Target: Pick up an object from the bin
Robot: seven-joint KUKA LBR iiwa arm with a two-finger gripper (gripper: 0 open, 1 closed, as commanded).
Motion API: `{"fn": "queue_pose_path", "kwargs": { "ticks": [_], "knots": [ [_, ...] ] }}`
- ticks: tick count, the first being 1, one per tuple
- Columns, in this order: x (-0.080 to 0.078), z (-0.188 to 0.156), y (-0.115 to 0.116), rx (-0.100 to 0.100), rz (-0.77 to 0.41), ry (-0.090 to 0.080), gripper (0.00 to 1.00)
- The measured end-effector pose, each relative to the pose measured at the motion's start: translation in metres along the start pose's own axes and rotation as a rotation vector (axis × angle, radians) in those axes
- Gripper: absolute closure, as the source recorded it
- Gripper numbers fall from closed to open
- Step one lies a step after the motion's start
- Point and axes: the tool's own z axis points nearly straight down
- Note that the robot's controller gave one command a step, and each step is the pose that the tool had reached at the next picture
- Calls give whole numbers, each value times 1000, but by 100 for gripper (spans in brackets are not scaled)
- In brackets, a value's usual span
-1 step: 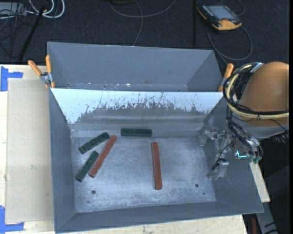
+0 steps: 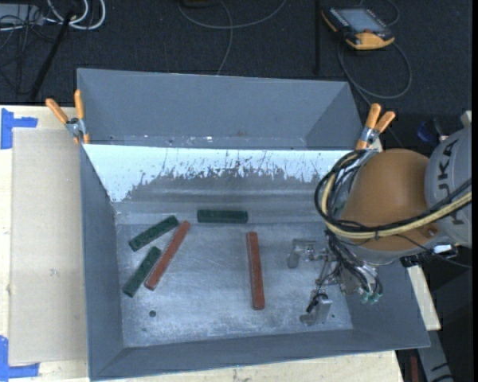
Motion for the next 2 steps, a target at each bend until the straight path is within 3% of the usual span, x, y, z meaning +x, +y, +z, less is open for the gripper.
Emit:
{"fn": "queue_pose_path", "kwargs": {
  "ticks": [1, 2],
  "knots": [
    [-66, 81, 57, 2, -455, -8, 0],
    [-67, 79, 55, 5, -454, -10, 100]
  ]
}}
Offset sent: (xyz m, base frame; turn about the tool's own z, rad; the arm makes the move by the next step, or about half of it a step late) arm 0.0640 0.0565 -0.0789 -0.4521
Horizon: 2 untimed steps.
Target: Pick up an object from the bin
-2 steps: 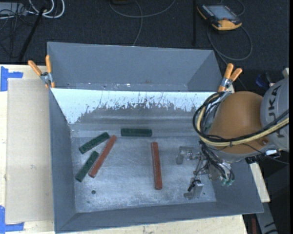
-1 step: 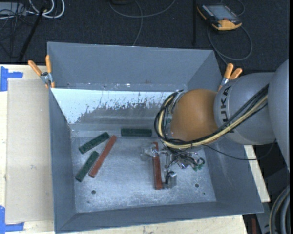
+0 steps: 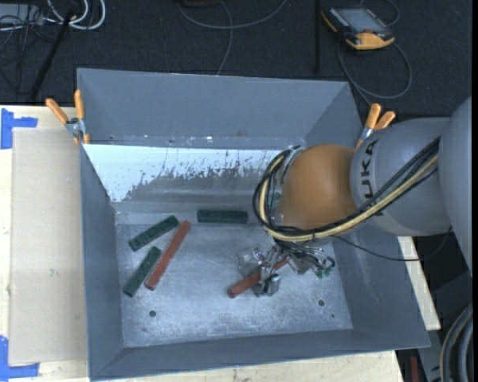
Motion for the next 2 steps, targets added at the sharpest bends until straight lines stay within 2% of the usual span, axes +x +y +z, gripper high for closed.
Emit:
{"fn": "queue_pose_path", "kwargs": {
  "ticks": [1, 2],
  "knots": [
    [16, -151, -9, 4, 12, -7, 100],
    [14, -83, 90, -6, -95, 7, 100]
  ]
}}
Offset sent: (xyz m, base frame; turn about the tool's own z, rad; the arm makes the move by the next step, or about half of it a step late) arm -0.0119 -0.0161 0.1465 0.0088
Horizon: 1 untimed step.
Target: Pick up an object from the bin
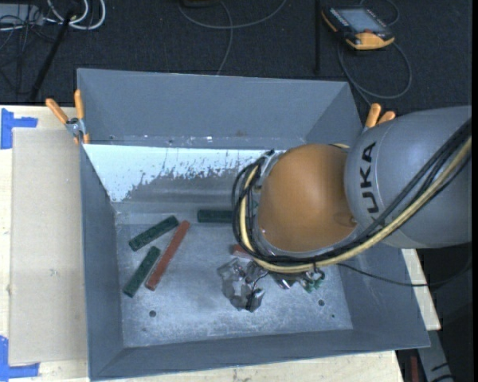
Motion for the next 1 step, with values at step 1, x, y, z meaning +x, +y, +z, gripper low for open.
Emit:
{"fn": "queue_pose_path", "kwargs": {
  "ticks": [1],
  "knots": [
    [0, -3, -5, 6, 7, -5, 0]
  ]
}}
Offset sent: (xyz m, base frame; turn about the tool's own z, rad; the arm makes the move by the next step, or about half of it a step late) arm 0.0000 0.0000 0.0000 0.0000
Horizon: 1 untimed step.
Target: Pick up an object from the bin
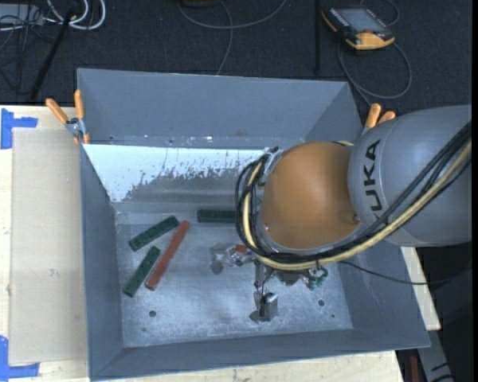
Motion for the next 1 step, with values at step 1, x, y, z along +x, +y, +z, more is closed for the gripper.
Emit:
{"fn": "queue_pose_path", "kwargs": {
  "ticks": [1],
  "knots": [
    [-23, 14, -56, 3, 83, -4, 0]
  ]
}}
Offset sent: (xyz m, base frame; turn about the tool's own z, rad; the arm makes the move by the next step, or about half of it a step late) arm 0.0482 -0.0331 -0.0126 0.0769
